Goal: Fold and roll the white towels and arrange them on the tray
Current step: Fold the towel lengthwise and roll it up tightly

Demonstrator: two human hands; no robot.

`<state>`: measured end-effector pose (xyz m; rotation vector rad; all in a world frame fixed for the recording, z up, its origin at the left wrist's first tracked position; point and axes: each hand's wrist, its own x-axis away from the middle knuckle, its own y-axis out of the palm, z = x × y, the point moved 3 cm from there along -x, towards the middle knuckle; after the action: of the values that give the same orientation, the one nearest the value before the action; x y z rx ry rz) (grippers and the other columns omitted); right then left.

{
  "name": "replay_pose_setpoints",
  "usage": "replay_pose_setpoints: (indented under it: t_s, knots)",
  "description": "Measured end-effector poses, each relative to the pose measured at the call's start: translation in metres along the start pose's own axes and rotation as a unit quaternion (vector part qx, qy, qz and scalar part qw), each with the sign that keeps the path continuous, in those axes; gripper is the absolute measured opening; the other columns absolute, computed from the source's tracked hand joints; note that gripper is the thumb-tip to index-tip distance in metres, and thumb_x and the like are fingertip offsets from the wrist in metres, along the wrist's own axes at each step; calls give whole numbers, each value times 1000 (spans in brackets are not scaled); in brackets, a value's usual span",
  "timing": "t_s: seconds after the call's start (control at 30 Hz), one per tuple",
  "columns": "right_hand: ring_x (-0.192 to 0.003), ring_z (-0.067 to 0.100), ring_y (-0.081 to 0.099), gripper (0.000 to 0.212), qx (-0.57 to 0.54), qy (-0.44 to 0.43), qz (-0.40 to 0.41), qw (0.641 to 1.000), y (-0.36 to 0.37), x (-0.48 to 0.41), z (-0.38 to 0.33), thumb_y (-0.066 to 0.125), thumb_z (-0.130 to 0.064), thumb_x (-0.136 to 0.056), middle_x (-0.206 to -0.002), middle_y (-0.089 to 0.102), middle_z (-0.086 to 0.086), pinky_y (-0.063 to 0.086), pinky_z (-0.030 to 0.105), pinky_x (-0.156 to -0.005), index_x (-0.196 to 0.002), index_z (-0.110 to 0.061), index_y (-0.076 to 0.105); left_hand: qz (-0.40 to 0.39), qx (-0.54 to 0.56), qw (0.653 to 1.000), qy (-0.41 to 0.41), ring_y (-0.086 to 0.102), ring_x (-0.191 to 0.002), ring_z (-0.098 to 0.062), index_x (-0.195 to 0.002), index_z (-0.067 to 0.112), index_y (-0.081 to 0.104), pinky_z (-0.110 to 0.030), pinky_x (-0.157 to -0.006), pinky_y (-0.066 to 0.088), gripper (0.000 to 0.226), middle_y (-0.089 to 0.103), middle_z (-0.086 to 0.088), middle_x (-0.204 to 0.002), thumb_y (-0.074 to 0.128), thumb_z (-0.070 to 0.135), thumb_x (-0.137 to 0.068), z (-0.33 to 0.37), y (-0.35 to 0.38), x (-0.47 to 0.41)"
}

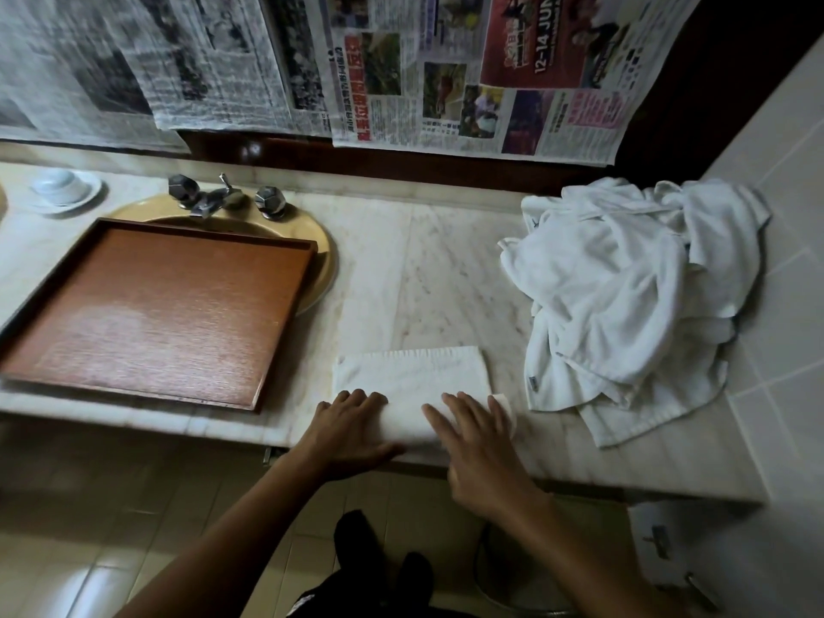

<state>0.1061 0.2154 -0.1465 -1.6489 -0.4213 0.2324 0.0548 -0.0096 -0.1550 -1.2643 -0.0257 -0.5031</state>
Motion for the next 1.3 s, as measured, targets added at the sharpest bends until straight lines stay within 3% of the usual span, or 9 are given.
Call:
replay_pose_setpoints:
  t_s: [0.17, 0.27, 0.37, 0.57, 0.77, 0.87, 1.03, 1.2, 1.3]
  knots:
    - [-150, 37, 29, 100, 32, 6, -10, 999, 7, -10, 1, 66, -14, -71, -162, 34, 12, 6, 62, -122, -161, -24, 24, -17, 37, 999, -22, 43, -131, -20, -148, 33, 38, -45, -106, 36, 96, 47, 6, -140, 36, 93, -74, -2, -1, -1]
    - [-147, 34, 31, 98, 39, 3, -28, 999, 2, -23, 9, 66, -20, -73, -158, 35, 9, 6, 58, -123, -161, -24, 22, 59, 0, 998, -10, 37, -139, -23, -153, 30, 36, -47, -113, 30, 92, 43, 3, -149, 34, 88, -81, -1, 0, 3]
    - [-141, 31, 33, 97, 50, -9, -72, 996, -9, -43, 17, 68, -30, -76, -155, 34, 6, 15, 55, -121, -160, -25, 18, 127, -50, 990, 30, 33, -145, -30, -155, 24, 35, -54, -118, 26, 82, 40, -5, -153, 45, 71, -88, 12, 6, 10]
    - [-120, 29, 49, 92, 72, -17, -139, 988, -23, -72, 21, 77, -25, -74, -135, 48, 6, 41, 50, -99, -150, -25, 24, 111, -107, 988, 29, 37, -145, -36, -160, 19, 27, -60, -117, 29, 97, 40, -11, -157, 73, 49, -79, 16, 15, 7]
    - [-124, 30, 48, 88, 31, -6, -216, 976, -19, -61, 22, 71, -25, -75, -137, 48, 8, 40, 50, -102, -151, -24, 26, 96, -96, 990, 47, 42, -135, -24, -153, 24, 34, -56, -119, 24, 78, 46, 1, -144, 40, 72, -92, 20, 13, 11]
    - [-131, 30, 43, 91, 28, -1, -187, 982, -19, -55, 21, 68, -26, -76, -145, 42, 7, 36, 51, -108, -154, -25, 22, 98, -92, 989, 60, 50, -122, -22, -144, 27, 44, -50, -108, 33, 70, 53, 4, -132, 24, 76, -98, 18, 7, 4]
    - [-143, 31, 38, 98, 8, 11, -39, 999, -9, -33, 2, 73, -24, -70, -156, 38, 6, 24, 59, -119, -156, -28, 27, 24, -85, 995, 43, 53, -122, -23, -141, 33, 43, -46, -101, 37, 73, 56, 6, -133, 13, 80, -94, 11, -6, -20]
    - [-151, 35, 28, 104, 6, 28, -6, 1000, 5, -34, -3, 71, -16, -71, -163, 31, 8, 19, 64, -121, -161, -30, 21, -58, -24, 998, -20, 48, -132, -24, -143, 34, 46, -48, -105, 36, 76, 54, 4, -142, 21, 83, -90, 5, -18, -42]
    - [-151, 33, 26, 103, 17, 29, -17, 999, 2, -47, 4, 66, -17, -74, -163, 27, 7, 12, 60, -123, -162, -31, 15, -21, 20, 998, -50, 45, -134, -25, -142, 34, 52, -47, -107, 35, 69, 53, 1, -144, 35, 79, -93, 0, -23, -49]
